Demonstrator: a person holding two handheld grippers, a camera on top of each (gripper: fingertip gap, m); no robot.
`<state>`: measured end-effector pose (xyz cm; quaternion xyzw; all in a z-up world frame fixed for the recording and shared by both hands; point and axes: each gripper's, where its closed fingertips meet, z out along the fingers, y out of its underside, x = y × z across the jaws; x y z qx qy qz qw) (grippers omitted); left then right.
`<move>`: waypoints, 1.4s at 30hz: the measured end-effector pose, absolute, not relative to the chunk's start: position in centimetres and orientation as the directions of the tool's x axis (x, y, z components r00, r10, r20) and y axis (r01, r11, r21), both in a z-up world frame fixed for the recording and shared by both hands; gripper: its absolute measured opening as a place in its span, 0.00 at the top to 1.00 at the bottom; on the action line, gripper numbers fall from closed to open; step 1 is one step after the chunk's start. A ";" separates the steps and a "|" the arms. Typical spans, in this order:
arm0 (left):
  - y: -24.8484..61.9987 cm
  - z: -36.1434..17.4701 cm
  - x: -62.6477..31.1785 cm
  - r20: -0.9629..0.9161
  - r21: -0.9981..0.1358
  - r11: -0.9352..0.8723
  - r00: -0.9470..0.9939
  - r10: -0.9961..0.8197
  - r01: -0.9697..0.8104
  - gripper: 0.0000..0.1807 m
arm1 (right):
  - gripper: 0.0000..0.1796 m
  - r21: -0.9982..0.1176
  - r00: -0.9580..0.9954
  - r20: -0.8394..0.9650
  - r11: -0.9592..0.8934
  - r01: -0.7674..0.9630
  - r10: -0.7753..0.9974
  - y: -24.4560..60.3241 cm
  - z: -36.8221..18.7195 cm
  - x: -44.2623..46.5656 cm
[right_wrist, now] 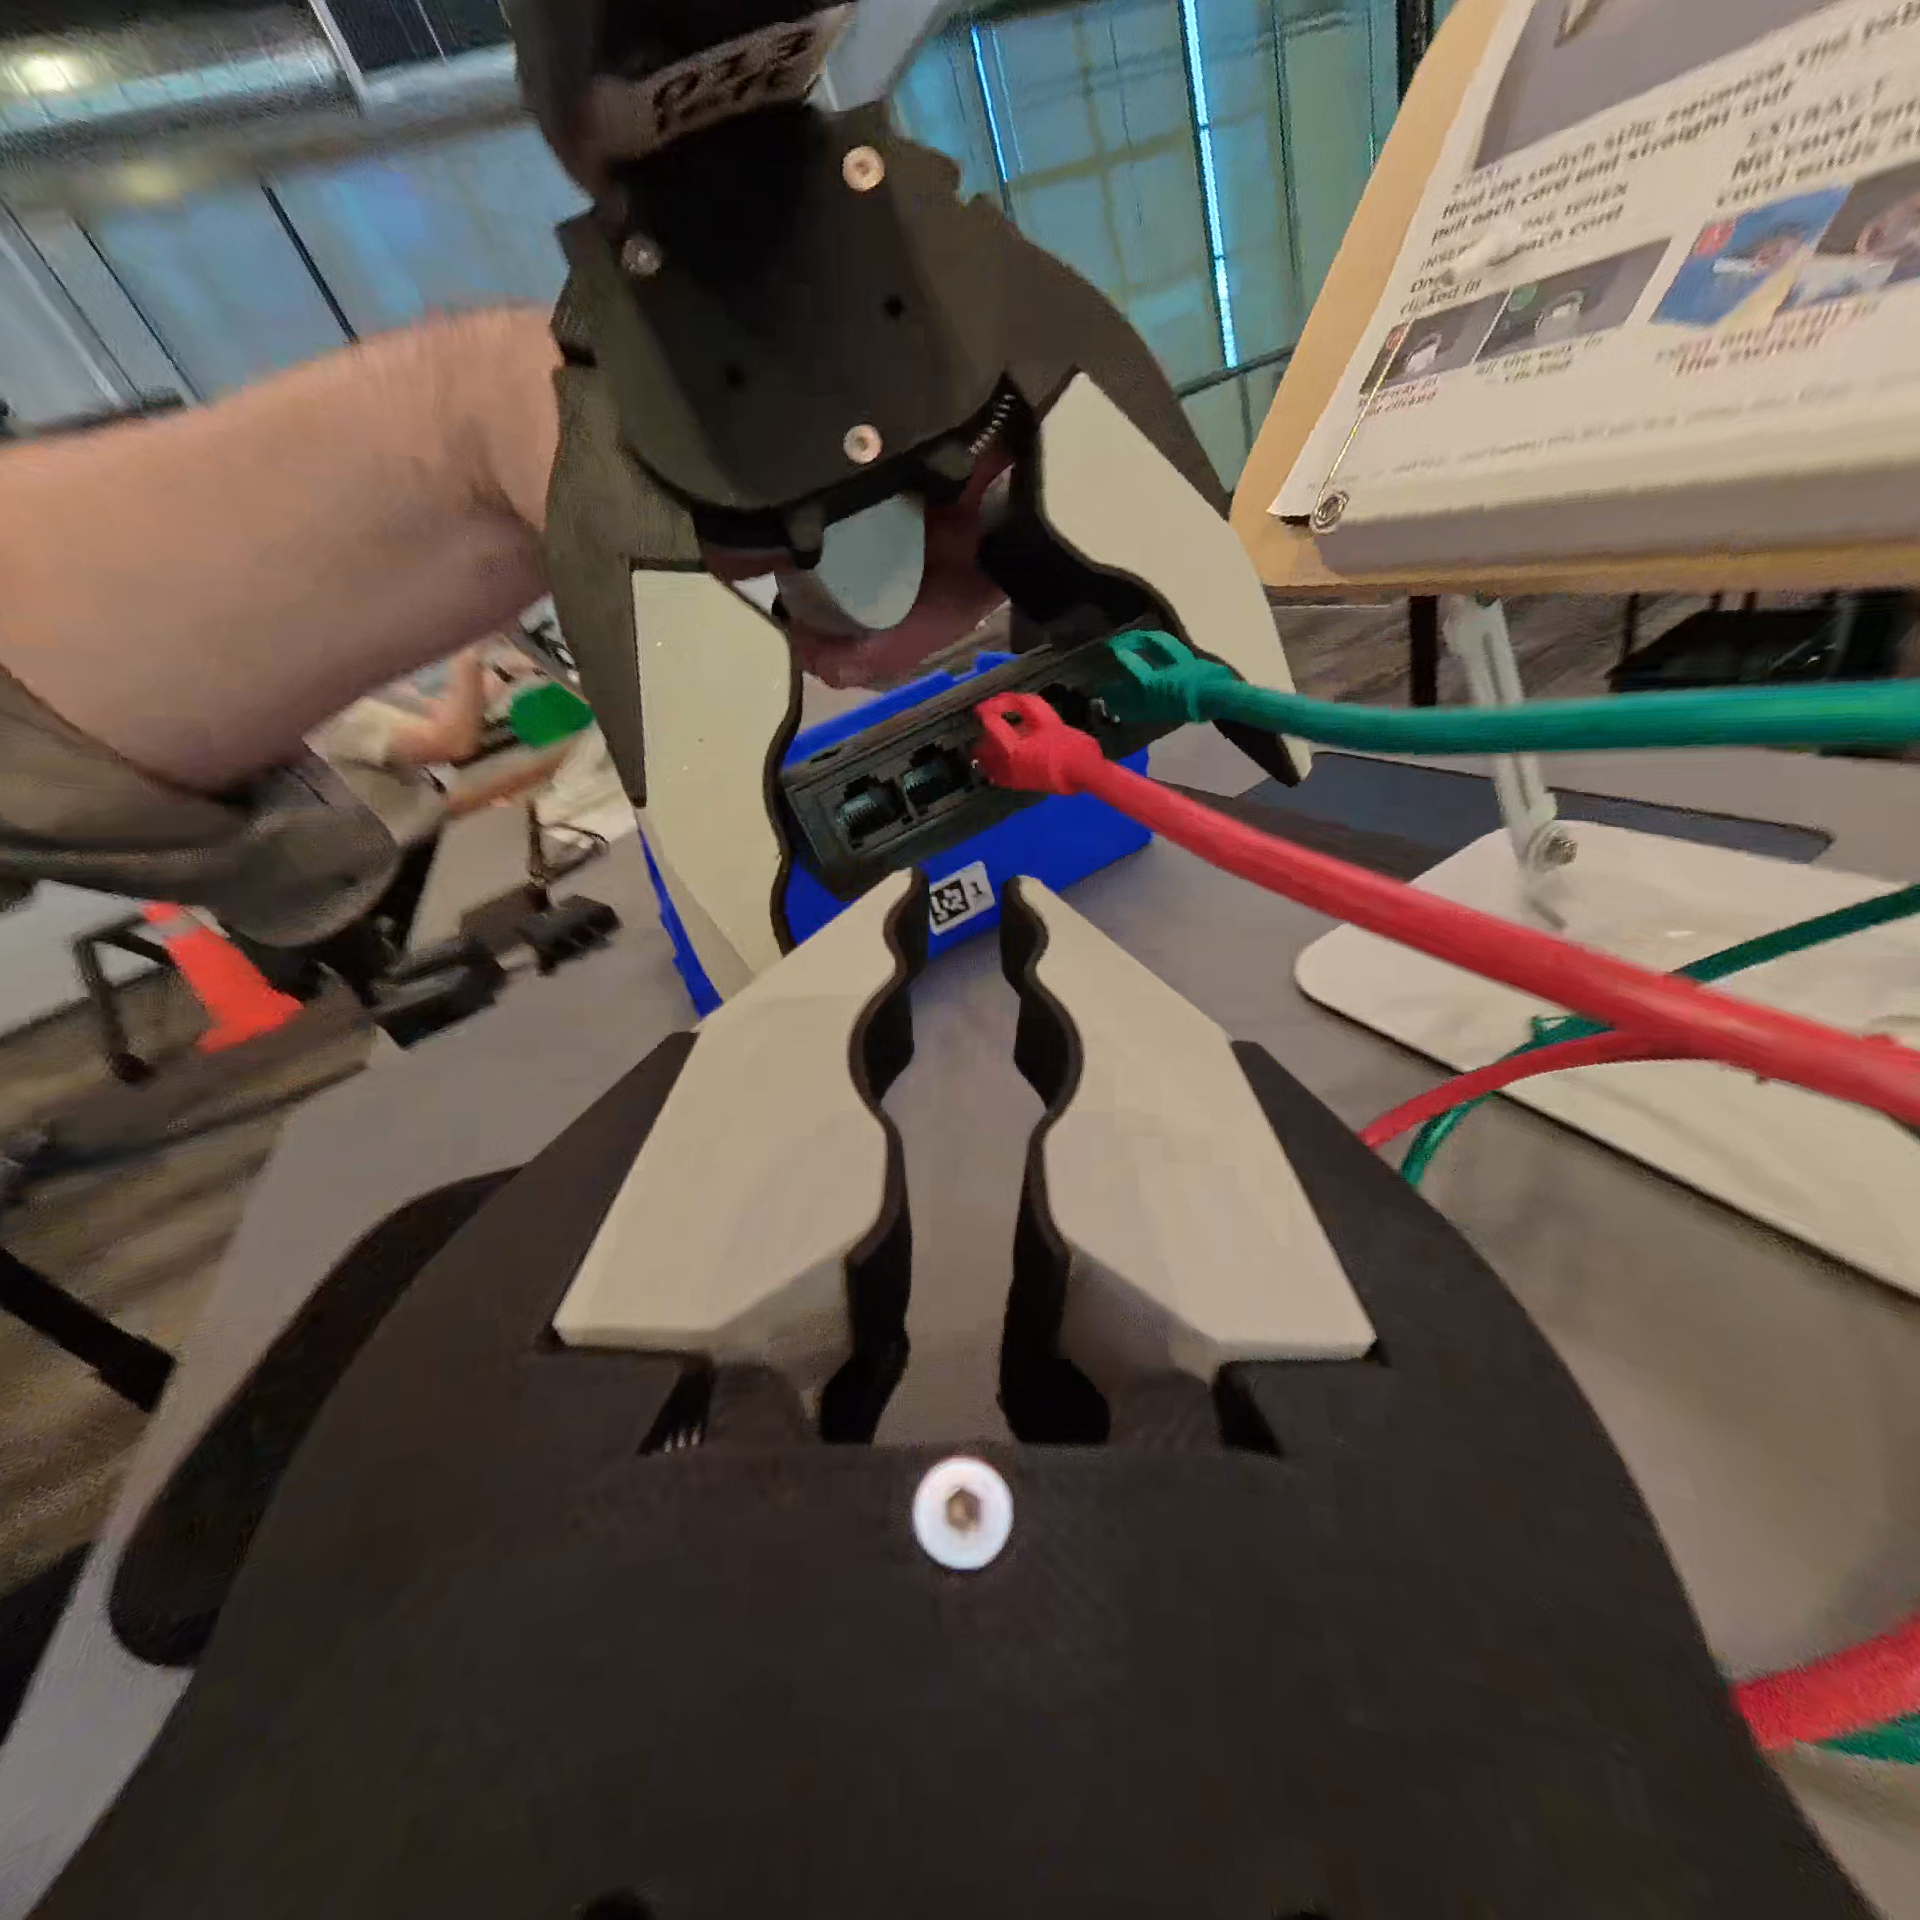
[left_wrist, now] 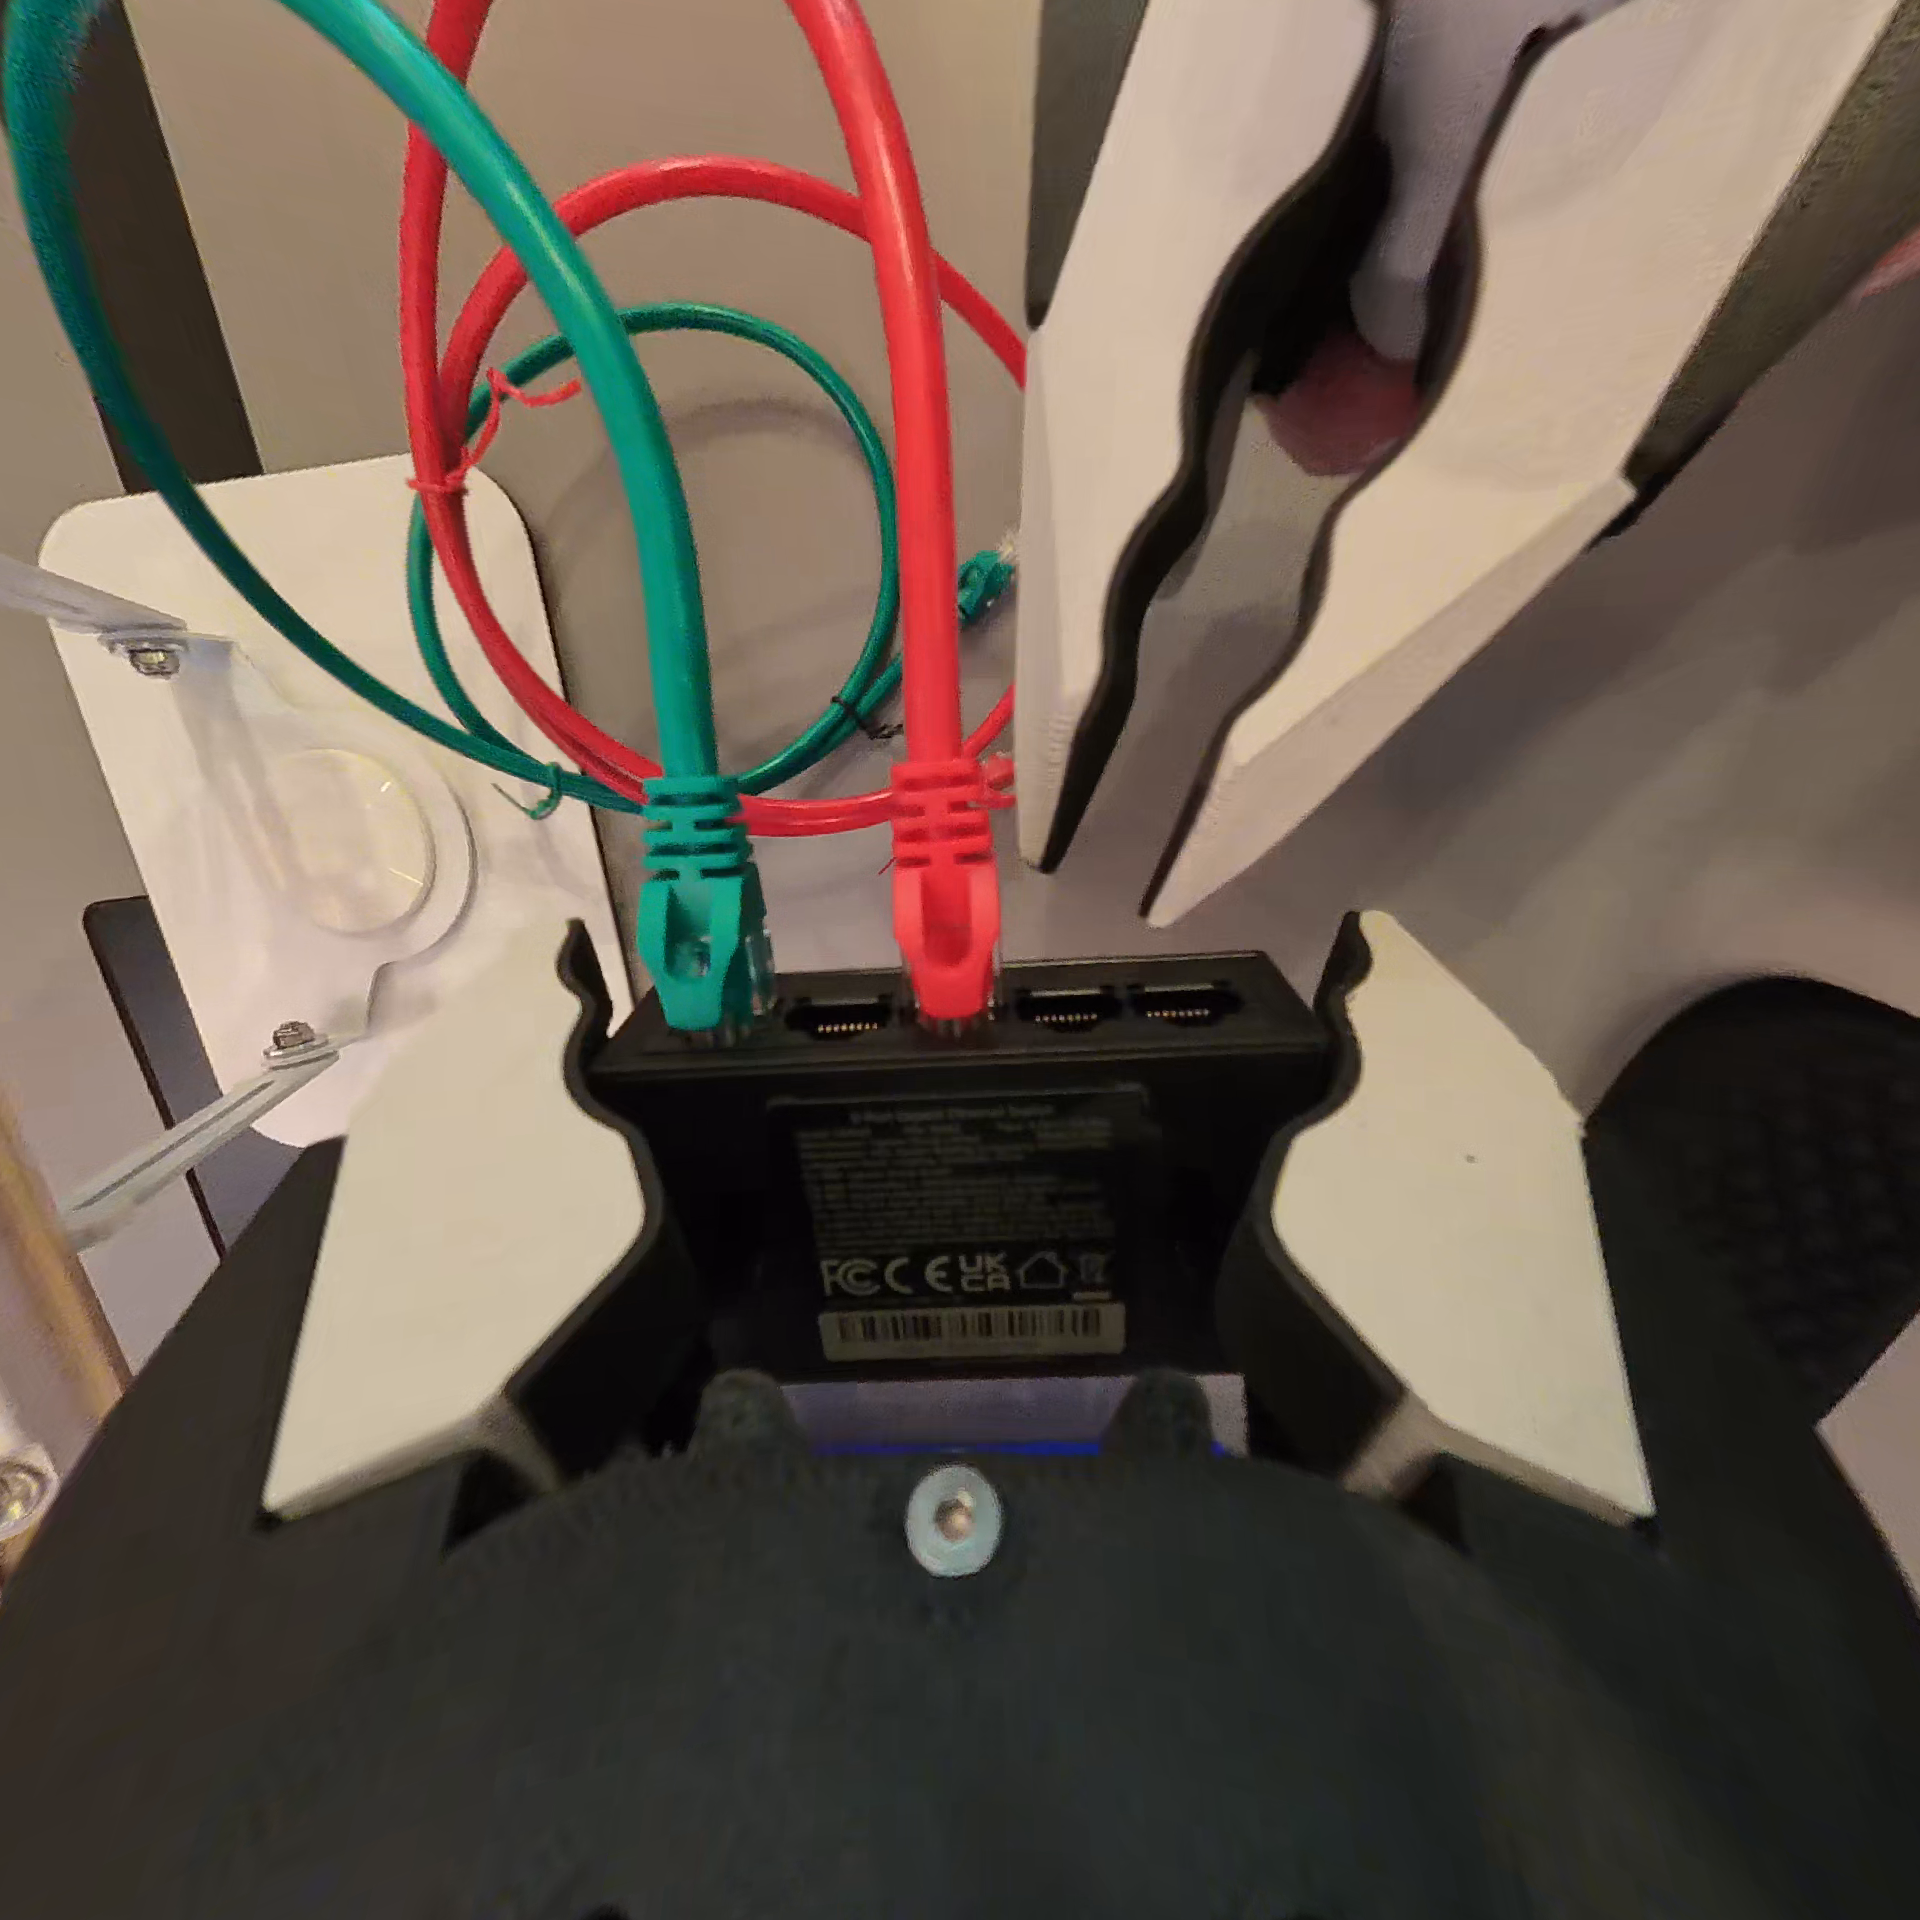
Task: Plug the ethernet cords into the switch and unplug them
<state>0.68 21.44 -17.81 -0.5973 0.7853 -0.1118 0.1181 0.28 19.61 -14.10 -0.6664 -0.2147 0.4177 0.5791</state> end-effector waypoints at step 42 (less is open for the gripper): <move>10.6 -9.8 -1.4 0.230 -0.387 0.397 -0.504 -0.832 -0.832 0.30 | 0.76 -0.550 -0.204 0.752 0.767 0.331 0.627 10.3 0.8 8.7</move>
